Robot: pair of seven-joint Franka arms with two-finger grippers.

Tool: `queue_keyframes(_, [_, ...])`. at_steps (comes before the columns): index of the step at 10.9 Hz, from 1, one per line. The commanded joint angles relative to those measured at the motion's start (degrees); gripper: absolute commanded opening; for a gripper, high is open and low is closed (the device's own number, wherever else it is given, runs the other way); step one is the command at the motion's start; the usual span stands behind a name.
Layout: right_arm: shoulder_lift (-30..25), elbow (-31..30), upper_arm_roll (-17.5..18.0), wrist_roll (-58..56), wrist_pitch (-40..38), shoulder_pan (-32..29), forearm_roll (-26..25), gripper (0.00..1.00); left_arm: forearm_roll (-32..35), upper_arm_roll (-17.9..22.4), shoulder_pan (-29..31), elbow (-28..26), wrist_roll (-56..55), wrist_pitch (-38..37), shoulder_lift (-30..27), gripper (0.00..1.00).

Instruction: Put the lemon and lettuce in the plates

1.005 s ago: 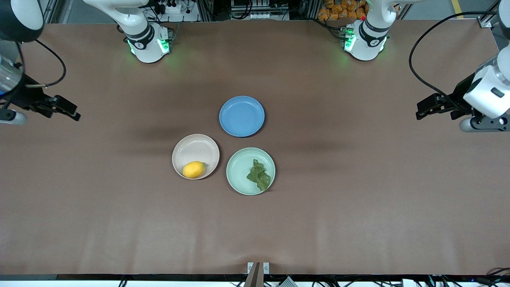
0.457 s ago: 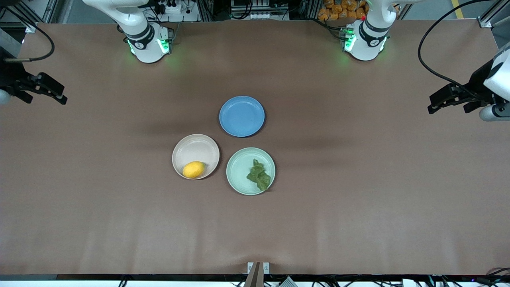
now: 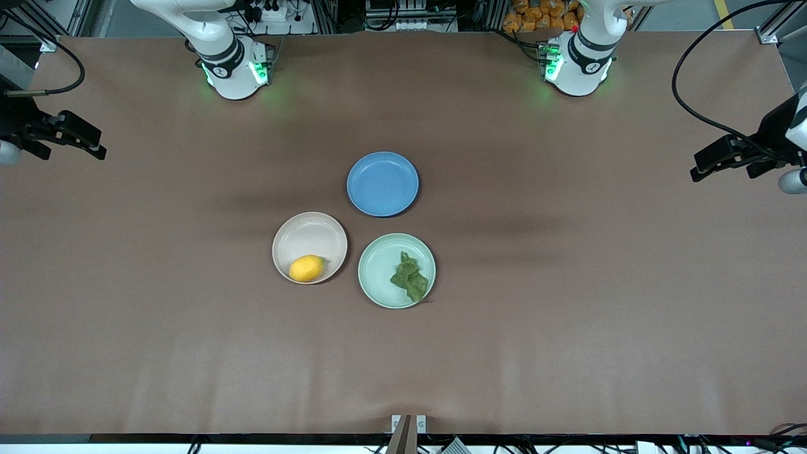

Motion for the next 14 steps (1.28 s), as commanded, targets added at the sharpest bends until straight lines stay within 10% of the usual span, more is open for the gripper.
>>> queue_keyframes(1, [1.48, 2.54, 0.02, -0.61, -1.54, -0.02, -0.18, 1.00, 1.01, 0.35, -0.08, -0.16, 1.32, -0.80, -0.40, 1.00])
queue_keyframes(14, [3.24, 10.18, -0.15, -0.25, -4.86, -0.64, -0.36, 1.00, 0.66, -0.44, -0.60, -0.07, 0.44, -0.80, 0.92, 1.00])
